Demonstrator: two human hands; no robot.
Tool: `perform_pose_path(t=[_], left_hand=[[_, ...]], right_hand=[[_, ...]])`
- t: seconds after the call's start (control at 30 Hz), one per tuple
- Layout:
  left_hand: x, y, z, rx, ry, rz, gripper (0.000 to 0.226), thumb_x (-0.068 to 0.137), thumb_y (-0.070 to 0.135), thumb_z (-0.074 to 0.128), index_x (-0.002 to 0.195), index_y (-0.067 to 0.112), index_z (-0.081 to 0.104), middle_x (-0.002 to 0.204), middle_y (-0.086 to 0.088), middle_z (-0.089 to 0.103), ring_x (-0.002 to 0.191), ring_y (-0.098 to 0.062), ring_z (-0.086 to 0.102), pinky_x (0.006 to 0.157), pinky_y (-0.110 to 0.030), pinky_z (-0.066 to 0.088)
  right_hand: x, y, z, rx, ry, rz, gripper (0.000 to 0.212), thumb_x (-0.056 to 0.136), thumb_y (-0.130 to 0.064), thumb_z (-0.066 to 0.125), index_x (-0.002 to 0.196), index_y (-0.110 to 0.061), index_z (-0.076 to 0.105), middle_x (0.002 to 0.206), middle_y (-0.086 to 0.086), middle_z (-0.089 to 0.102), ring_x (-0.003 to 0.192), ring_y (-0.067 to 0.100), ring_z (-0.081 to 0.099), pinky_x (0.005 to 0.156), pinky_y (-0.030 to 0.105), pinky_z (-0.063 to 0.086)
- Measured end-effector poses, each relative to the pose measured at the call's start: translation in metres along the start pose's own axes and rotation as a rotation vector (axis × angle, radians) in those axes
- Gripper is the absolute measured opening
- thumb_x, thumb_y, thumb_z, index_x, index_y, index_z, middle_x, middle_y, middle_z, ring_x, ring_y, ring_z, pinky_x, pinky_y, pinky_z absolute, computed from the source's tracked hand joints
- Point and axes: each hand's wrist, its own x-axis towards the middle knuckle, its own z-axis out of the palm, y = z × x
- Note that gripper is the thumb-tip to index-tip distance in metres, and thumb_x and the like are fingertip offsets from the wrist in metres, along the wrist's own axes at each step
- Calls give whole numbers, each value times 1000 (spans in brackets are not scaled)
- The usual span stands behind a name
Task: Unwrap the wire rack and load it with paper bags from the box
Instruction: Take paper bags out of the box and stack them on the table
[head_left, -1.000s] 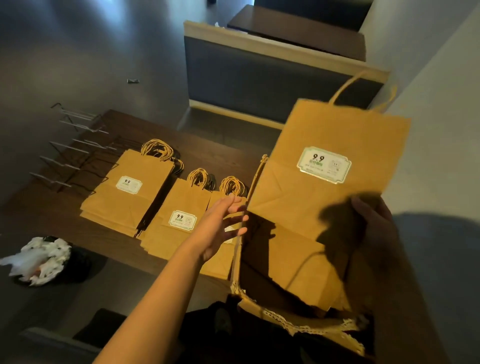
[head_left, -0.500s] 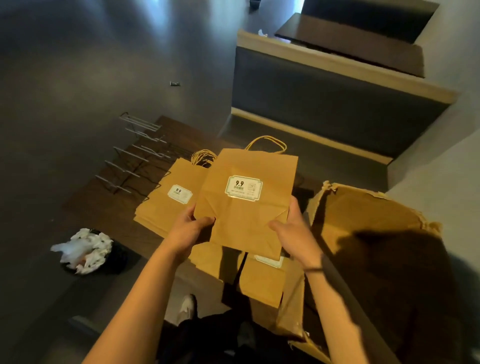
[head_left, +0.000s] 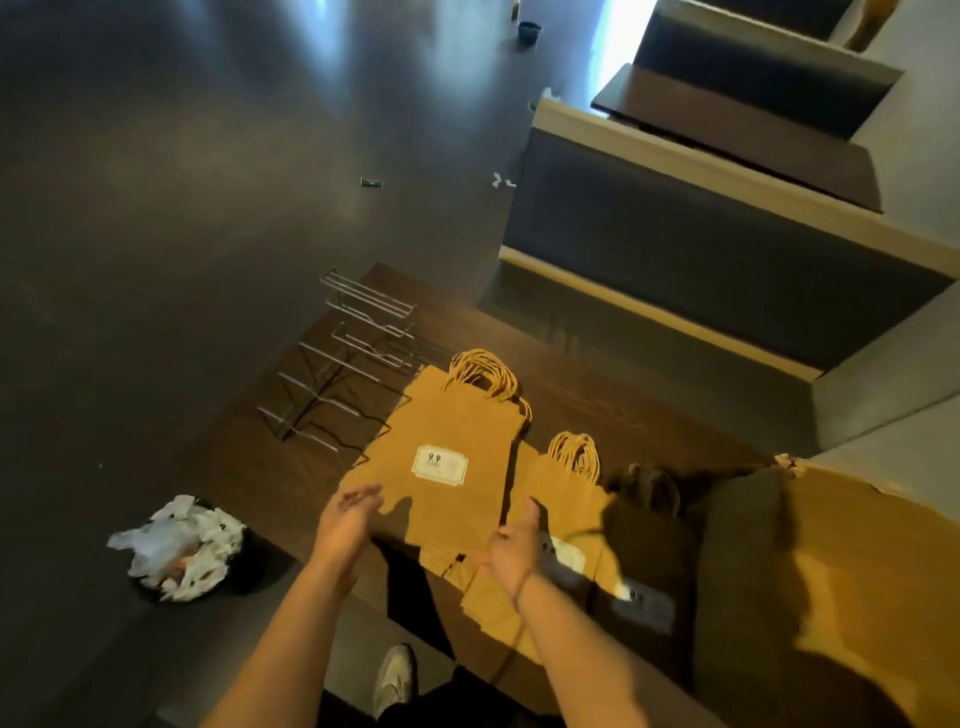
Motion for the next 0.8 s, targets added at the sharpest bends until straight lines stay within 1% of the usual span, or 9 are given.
perform_pose_path(t=[0.07,0.13,0.2,0.3,0.4,0.5,0.6,0.7,0.8], left_hand=[[12,0,-3,-2,-60,12,13,94,12,67,96,23,73,119,-3,68,120,-24,59,108,-49,45],[23,3,-9,-14,-65,32,14,93,11,66,97,22,74,122,-3,67,121,-23,58,107,-46,44],[31,5,-15,-39,-39,30,17,88,21,70,103,27,73,132,-3,61,123,-23,56,106,-45,46],[58,-9,-24,-101,-34,17,31,72,35,72,103,39,76,150,-5,45,136,-26,47,116,-51,39],[38,1,-16,-309,-135,-11,35,77,23,70,112,25,75,155,-9,45,140,-25,46,122,-44,26],[20,3,-8,-309,-198,24,40,74,23,73,114,24,73,166,-5,29,146,-21,37,123,-42,20],[9,4,-5,-257,-121,52,37,90,13,66,126,22,70,170,-1,7,154,-23,18,124,-45,21],[2,5,1,-231,-83,80,32,88,19,64,118,27,73,163,-5,27,151,-26,25,122,-49,23],[-21,7,17,-222,-116,97,31,96,17,57,124,22,68,140,1,49,134,-14,35,114,-39,26]], right_hand=[[4,5,14,67,53,83,51,101,9,41,135,-29,40,122,11,53,102,35,61,76,48,58],[7,4,29,88,116,116,33,102,6,38,121,-19,48,121,15,52,99,40,61,69,42,55],[9,5,40,6,159,82,30,100,7,41,114,-18,50,113,11,52,80,32,61,57,35,54],[7,6,52,-59,195,26,27,98,11,39,101,-13,50,94,6,48,68,20,51,46,29,53],[8,7,52,-46,268,-43,21,97,10,44,92,-9,49,82,9,51,62,18,51,49,31,57],[9,17,54,-21,231,-12,20,96,11,48,95,-8,52,86,8,54,70,20,56,54,29,61],[8,26,57,-110,75,-26,26,94,3,56,95,-23,54,117,11,62,100,32,67,74,37,63],[-4,24,50,-177,-64,-59,31,96,-3,59,113,-27,50,128,0,52,111,31,64,65,29,57],[-16,21,33,-228,-103,-116,24,99,-8,56,117,-24,52,125,-3,53,91,21,66,66,29,56]])
